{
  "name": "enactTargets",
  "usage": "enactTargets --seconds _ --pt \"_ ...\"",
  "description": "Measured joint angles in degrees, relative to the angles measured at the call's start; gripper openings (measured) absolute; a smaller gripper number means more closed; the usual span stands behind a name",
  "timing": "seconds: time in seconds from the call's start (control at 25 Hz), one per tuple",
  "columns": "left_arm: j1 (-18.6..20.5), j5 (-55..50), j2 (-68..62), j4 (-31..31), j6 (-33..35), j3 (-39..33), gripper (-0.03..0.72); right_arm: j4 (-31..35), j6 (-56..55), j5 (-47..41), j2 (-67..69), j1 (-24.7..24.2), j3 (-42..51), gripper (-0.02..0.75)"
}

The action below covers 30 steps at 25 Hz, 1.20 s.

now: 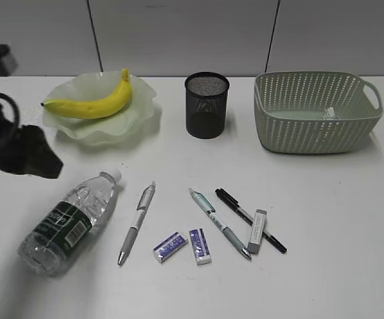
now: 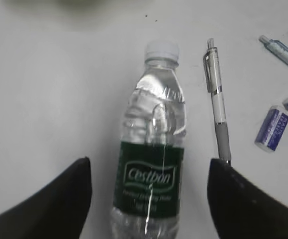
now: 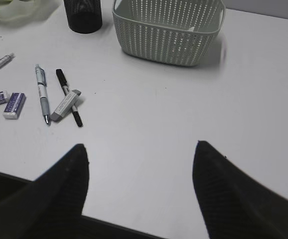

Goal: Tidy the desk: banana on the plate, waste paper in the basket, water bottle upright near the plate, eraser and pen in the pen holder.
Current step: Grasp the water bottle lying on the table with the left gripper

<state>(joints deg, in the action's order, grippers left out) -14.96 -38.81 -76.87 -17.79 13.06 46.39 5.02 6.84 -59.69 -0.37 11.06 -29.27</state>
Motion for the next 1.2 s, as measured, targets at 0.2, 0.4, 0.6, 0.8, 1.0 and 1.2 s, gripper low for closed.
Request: enactTargets --seconds 0.2,0.4,0.6,0.8,1.0,1.2 --pt "-5.43 0.05 -14.51 2.31 0.17 9.59 0.56 0.0 0.09 0.0 0.0 0.0 0.0 0.518" --pt "-7.7 0.06 -22.71 6.01 -0.55 13.3 0.585 0.0 0.09 0.0 0.0 0.0 0.0 0.518" --pt "-7.7 1.44 -27.28 6.52 -0.67 14.12 0.601 0.0 0.09 0.0 0.0 0.0 0.0 0.518" --pt "-9.06 3.97 -30.5 7.11 -0.74 14.11 0.601 0.0 0.09 0.0 0.0 0.0 0.0 0.518" --pt "-10.63 5.0 -31.68 9.29 -0.74 14.11 0.484 0.0 0.09 0.0 0.0 0.0 0.0 0.518" --pt "-10.63 5.07 -31.68 9.4 -0.74 14.11 0.452 0.0 0.09 0.06 0.0 0.0 0.0 0.518"
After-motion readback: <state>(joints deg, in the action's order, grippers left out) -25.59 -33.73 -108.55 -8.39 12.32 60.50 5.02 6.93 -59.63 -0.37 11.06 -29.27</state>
